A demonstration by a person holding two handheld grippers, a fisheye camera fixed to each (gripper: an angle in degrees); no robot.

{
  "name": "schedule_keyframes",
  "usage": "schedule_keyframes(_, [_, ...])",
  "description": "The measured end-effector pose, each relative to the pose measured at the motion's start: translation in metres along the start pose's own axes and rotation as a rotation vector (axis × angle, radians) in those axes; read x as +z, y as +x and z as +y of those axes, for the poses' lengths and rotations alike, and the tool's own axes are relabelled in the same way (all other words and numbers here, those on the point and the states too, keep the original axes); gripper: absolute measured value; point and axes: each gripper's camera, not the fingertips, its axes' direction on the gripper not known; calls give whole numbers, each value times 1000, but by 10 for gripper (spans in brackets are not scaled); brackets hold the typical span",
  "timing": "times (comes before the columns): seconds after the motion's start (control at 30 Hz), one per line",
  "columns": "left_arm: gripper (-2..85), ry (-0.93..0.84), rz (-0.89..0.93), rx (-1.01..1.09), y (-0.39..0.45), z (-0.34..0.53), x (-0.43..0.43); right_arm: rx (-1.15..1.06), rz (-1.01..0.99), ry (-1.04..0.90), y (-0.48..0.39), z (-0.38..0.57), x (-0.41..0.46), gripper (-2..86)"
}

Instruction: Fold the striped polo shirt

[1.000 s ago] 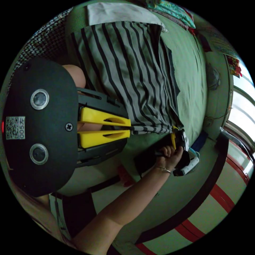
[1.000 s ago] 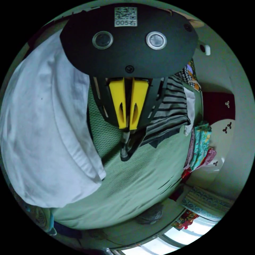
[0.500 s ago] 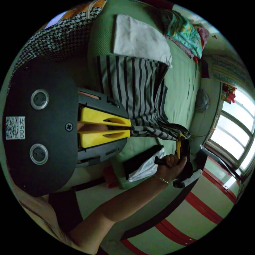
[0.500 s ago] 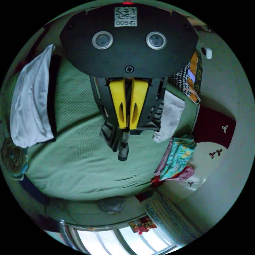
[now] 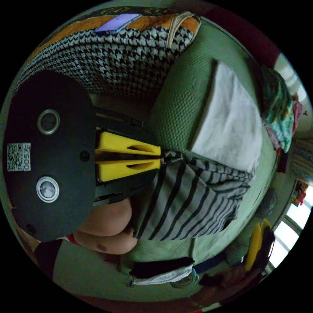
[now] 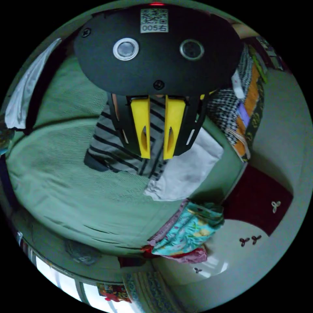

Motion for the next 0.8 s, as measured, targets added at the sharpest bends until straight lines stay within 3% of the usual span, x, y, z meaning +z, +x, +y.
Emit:
schedule_keyframes(0.1, [21, 7, -4, 5, -4, -5, -1, -64, 114, -32, 13, 31, 29, 59])
schedule_keyframes(0.27, [36, 33, -1, 23, -11, -9, -4, -68, 125, -124, 22, 77, 94, 60])
schedule_keyframes(0.5, [54, 34, -19, -54, -26, 5, -28, -39, 202, -67, 5, 76, 115, 51])
schedule_keyframes(0.6, [35, 29, -73, -72, -32, 17, -40, -101, 195, -6, -7, 89, 105, 49])
schedule_keyframes(0.8, [39, 54, -92, -56, -23, 19, -54, -187, 52, -76, -23, 130, 103, 59])
